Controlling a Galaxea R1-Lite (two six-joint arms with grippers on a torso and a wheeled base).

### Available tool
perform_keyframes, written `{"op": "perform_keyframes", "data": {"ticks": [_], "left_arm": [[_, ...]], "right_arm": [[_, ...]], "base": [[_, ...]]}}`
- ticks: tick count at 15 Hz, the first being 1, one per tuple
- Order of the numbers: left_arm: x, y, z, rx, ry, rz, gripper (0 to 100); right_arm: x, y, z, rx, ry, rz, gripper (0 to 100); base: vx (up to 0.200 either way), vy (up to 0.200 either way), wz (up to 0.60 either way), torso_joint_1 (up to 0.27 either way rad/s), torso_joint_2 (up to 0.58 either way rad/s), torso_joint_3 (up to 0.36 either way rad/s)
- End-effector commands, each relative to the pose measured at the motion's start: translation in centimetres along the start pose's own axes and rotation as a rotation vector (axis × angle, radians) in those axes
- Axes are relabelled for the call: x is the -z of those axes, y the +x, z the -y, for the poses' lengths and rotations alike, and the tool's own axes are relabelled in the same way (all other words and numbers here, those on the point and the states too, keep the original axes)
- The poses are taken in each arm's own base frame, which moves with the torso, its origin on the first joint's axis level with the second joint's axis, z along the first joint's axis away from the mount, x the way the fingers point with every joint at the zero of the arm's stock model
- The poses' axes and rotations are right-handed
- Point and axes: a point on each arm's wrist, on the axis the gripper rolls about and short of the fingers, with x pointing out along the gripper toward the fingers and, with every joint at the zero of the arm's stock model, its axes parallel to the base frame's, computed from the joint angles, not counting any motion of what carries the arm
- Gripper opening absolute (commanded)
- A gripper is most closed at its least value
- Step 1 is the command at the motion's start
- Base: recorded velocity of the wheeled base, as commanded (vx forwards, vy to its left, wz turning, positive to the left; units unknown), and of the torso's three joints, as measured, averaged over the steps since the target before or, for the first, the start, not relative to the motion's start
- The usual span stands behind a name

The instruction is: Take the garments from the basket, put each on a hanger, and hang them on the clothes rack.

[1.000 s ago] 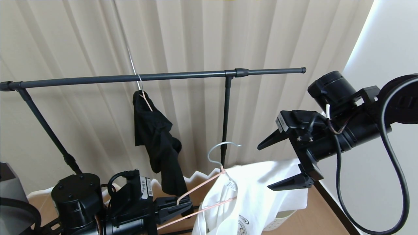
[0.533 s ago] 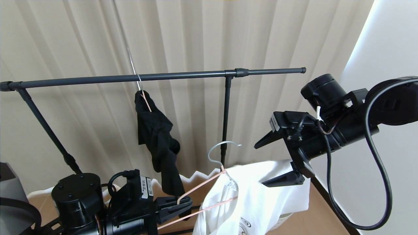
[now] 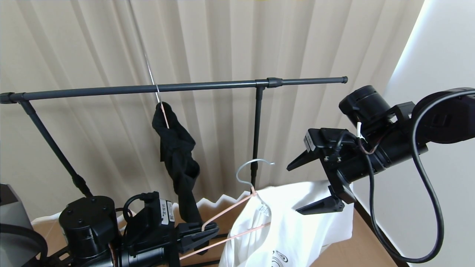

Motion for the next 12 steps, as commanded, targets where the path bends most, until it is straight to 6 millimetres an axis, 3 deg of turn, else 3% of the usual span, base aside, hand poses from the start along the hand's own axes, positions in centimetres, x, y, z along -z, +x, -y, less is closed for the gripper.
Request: {"op": "perform_keyframes", "data": {"ticks": [1, 10, 11, 12], "left_arm": [[-0.01, 0.01, -0.01, -0.001, 0.001, 0.001, 0], [-0.19, 0.14, -0.18, -0.005, 0.007, 0.01, 0], [-0.19, 0.14, -0.18, -0.007, 0.007, 0.01, 0], [-0.18, 0.12, -0.21, -0.008, 0.006, 0.009, 0]], "right_arm": [[-0.12, 0.23, -0.1, -0.007, -0.004, -0.001, 100], [-0.02, 1.1, 0.04, -0.028, -0.002, -0.009, 100], [-0.05, 1.08, 0.06, -0.027, -0.002, -0.009, 0], [-0.1, 0.98, 0.02, -0.025, -0.005, -0.007, 0]], "base": [[0.0, 0.0, 0.0, 0.0, 0.0, 0.0], [0.0, 0.0, 0.0, 0.0, 0.0, 0.0], [0.0, 0.0, 0.0, 0.0, 0.0, 0.0], [0.0, 0.0, 0.0, 0.0, 0.0, 0.0]]}}
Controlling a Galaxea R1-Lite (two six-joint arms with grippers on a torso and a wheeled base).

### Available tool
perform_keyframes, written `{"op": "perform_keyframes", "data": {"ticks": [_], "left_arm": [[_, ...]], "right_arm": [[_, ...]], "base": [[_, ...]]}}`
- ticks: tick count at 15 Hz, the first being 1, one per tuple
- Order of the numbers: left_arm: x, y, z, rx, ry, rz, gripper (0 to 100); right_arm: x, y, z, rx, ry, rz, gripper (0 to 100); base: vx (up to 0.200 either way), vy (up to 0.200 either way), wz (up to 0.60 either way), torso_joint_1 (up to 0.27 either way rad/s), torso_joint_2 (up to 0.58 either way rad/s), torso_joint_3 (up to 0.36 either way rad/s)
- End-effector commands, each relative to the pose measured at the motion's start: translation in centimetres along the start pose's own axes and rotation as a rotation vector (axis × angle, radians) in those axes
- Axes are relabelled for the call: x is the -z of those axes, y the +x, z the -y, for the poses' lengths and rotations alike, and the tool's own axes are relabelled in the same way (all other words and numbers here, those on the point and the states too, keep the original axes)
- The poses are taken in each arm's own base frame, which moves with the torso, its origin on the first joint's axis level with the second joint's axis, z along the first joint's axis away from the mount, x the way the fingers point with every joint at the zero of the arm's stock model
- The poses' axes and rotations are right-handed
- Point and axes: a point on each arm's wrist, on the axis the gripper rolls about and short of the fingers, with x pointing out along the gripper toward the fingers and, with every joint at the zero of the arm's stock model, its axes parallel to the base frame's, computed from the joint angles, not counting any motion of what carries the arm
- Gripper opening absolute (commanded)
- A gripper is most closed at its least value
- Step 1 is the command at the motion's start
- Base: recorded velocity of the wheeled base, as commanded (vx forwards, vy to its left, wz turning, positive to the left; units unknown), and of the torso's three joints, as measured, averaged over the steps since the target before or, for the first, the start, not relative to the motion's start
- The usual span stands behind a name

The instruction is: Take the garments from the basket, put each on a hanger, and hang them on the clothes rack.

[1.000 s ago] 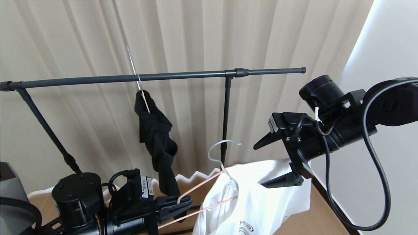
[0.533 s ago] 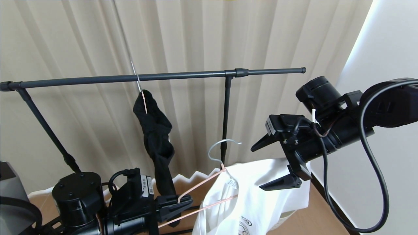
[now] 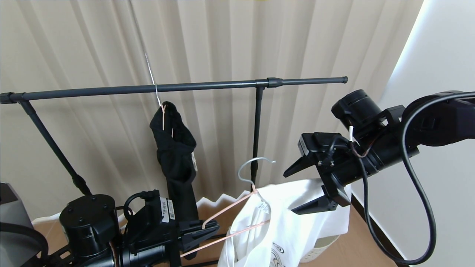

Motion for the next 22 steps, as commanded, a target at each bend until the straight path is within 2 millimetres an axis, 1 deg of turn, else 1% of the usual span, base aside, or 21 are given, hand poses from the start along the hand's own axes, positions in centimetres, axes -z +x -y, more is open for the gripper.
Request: {"op": "perform_keyframes", "data": {"ticks": [1, 12, 13, 16, 19, 20, 21, 22], "left_arm": [[0.0, 0.0, 0.0, -0.001, 0.001, 0.002, 0], [0.0, 0.3, -0.5, -0.046, -0.003, -0.005, 0], [0.0, 0.3, -0.5, -0.044, -0.004, -0.003, 100], [0.0, 0.0, -0.7, -0.034, -0.007, 0.003, 100], [0.1, -0.9, -1.8, -0.023, -0.143, 0.028, 100], [0.1, -0.9, -1.8, -0.023, -0.143, 0.028, 100], [-0.9, -1.9, -2.5, -0.012, -0.179, 0.079, 100], [-1.2, -2.5, -2.9, 0.003, -0.201, 0.099, 100]], "right_arm": [[-0.1, -0.1, 0.0, 0.002, -0.002, 0.002, 0], [-0.5, -1.0, -0.4, 0.021, -0.018, 0.014, 0], [-0.5, -1.1, -0.5, 0.022, -0.018, 0.015, 0], [-0.6, -1.5, -0.8, 0.025, -0.021, 0.016, 0], [-0.5, -1.9, -0.9, 0.035, -0.018, 0.016, 0], [-0.5, -1.9, -0.9, 0.035, -0.018, 0.016, 0], [-0.4, -2.2, -0.7, 0.08, -0.017, -0.018, 0], [-0.5, -2.4, -0.6, 0.115, -0.02, -0.049, 0]], "base": [[0.0, 0.0, 0.0, 0.0, 0.0, 0.0], [0.0, 0.0, 0.0, 0.0, 0.0, 0.0], [0.0, 0.0, 0.0, 0.0, 0.0, 0.0], [0.0, 0.0, 0.0, 0.0, 0.0, 0.0], [0.0, 0.0, 0.0, 0.0, 0.0, 0.0], [0.0, 0.0, 0.0, 0.0, 0.0, 0.0], [0.0, 0.0, 0.0, 0.0, 0.0, 0.0], [0.0, 0.0, 0.0, 0.0, 0.0, 0.0]]}}
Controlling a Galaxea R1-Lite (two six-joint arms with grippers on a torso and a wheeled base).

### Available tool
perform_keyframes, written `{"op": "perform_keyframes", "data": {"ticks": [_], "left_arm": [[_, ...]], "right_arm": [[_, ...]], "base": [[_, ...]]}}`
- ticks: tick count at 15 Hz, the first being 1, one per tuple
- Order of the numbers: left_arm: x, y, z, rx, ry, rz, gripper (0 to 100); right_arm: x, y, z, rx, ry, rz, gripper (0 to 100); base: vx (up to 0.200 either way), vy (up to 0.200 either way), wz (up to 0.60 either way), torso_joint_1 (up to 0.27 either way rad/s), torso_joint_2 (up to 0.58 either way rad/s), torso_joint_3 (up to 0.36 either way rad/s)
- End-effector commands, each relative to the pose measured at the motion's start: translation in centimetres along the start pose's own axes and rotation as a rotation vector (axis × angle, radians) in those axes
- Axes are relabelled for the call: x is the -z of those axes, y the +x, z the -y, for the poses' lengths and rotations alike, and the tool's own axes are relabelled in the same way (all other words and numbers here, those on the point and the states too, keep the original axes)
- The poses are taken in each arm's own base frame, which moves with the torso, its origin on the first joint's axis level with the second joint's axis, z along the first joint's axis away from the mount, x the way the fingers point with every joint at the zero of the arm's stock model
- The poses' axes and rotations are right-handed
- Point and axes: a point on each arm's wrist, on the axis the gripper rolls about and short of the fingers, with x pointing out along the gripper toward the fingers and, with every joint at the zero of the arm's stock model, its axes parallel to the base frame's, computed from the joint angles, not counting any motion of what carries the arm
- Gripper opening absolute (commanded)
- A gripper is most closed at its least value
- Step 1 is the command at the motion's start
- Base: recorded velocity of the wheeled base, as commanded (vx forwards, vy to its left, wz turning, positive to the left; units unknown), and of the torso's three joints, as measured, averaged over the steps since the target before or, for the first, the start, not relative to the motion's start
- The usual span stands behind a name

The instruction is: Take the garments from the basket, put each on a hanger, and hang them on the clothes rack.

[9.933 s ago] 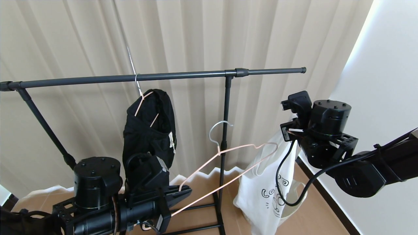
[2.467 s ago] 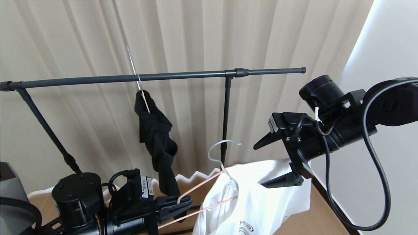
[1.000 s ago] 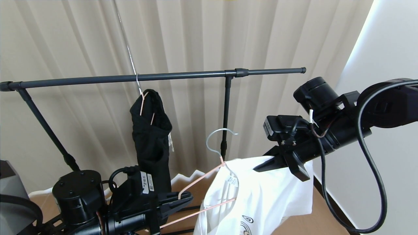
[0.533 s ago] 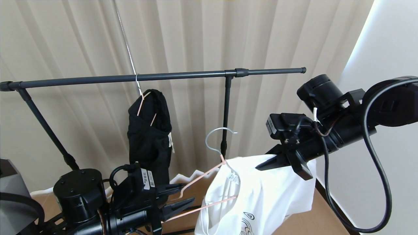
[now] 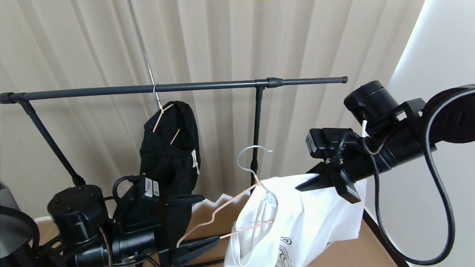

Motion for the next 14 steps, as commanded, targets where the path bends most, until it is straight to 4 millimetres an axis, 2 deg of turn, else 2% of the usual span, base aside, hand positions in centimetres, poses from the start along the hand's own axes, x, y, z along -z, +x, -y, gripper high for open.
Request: {"op": "perform_keyframes", "data": {"ticks": [1, 5, 9, 11, 14], "left_arm": [[-1.5, -1.3, -1.0, -0.015, -0.017, 0.058, 100], [-2.0, -0.6, -2.1, -0.027, -0.041, 0.084, 100], [-2.8, 0.0, -2.8, -0.087, -0.051, 0.072, 100], [-3.0, 1.3, -2.5, -0.155, -0.095, 0.011, 100], [-3.2, 3.3, -2.0, -0.312, -0.106, -0.056, 100]], "right_arm": [[-0.3, -0.6, 0.2, 0.055, -0.005, -0.015, 0], [-1.2, -1.3, 1.1, 0.237, 0.074, -0.011, 0], [-1.3, -1.6, 0.9, 0.342, 0.099, -0.016, 0], [-1.1, -0.5, -0.6, 0.491, 0.183, 0.014, 0], [0.0, 1.1, -1.8, 0.624, 0.194, 0.055, 0]], "base": [[0.0, 0.0, 0.0, 0.0, 0.0, 0.0], [0.0, 0.0, 0.0, 0.0, 0.0, 0.0], [0.0, 0.0, 0.0, 0.0, 0.0, 0.0], [0.0, 0.0, 0.0, 0.0, 0.0, 0.0], [0.0, 0.0, 0.0, 0.0, 0.0, 0.0]]}}
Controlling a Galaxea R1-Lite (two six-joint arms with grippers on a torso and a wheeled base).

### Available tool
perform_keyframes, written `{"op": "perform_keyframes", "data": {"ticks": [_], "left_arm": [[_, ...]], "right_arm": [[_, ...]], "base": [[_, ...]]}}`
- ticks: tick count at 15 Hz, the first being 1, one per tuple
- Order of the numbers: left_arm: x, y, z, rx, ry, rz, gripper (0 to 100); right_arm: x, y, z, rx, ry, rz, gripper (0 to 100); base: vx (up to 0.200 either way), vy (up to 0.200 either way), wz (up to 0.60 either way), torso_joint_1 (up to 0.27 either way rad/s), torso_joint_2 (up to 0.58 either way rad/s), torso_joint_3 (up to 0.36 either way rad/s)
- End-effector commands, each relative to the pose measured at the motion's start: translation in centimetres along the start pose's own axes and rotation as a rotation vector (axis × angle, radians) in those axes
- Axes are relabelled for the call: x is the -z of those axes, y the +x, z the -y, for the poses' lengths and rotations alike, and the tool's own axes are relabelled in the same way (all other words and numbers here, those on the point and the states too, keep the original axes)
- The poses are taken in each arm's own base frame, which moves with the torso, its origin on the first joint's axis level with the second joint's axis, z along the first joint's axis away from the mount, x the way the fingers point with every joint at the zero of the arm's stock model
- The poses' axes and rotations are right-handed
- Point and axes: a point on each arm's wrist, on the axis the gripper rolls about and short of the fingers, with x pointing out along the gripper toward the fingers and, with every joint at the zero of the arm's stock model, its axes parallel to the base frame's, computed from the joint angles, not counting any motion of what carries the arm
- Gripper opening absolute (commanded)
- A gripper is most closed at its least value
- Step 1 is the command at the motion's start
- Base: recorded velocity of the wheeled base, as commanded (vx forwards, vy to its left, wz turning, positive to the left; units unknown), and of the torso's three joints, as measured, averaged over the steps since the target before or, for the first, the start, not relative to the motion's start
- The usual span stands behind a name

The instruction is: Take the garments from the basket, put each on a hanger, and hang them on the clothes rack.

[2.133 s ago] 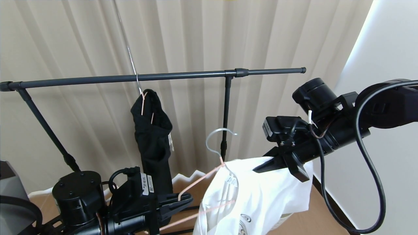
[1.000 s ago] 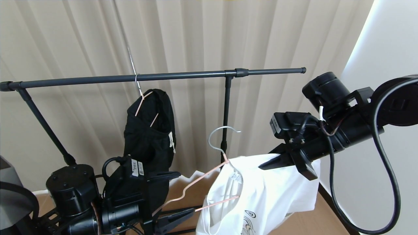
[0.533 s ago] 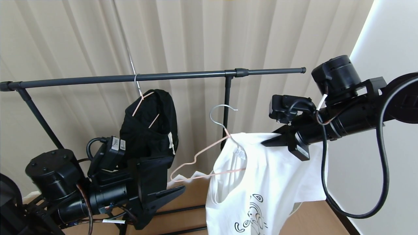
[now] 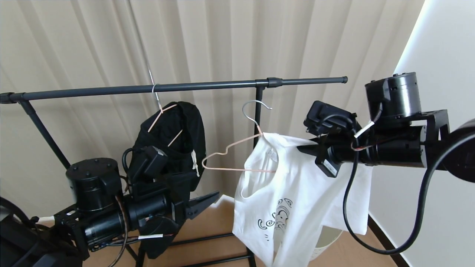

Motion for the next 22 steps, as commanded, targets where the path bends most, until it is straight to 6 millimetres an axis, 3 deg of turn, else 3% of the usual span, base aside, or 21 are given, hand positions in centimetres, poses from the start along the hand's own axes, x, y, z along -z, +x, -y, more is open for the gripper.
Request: {"op": "perform_keyframes", "data": {"ticks": [1, 4, 7, 9, 13, 22], "left_arm": [[-0.7, 1.3, 1.3, -0.039, 0.013, -0.018, 100], [-0.3, 1.9, 2.1, -0.108, 0.051, -0.071, 100], [1.0, 4.1, 3.3, -0.209, 0.083, -0.126, 100], [2.1, 5.1, 4.0, -0.222, 0.09, -0.164, 100], [2.7, 5.6, 4.5, -0.23, 0.093, -0.183, 100], [3.6, 8.7, 4.8, -0.429, 0.061, -0.174, 100]], "right_arm": [[1.6, -0.1, -2.0, 0.045, 0.025, 0.014, 0], [1.7, 0.2, -3.4, 0.094, 0.057, 0.044, 0], [1.5, 0.2, -4.7, 0.118, 0.109, 0.075, 0], [1.2, 0.3, -4.9, 0.142, 0.135, 0.1, 0], [0.9, 0.1, -4.8, 0.15, 0.182, 0.124, 0], [0.3, -0.4, -5.6, 0.135, 0.207, 0.156, 0]], "base": [[0.0, 0.0, 0.0, 0.0, 0.0, 0.0], [0.0, 0.0, 0.0, 0.0, 0.0, 0.0], [0.0, 0.0, 0.0, 0.0, 0.0, 0.0], [0.0, 0.0, 0.0, 0.0, 0.0, 0.0], [0.0, 0.0, 0.0, 0.0, 0.0, 0.0], [0.0, 0.0, 0.0, 0.0, 0.0, 0.0]]}}
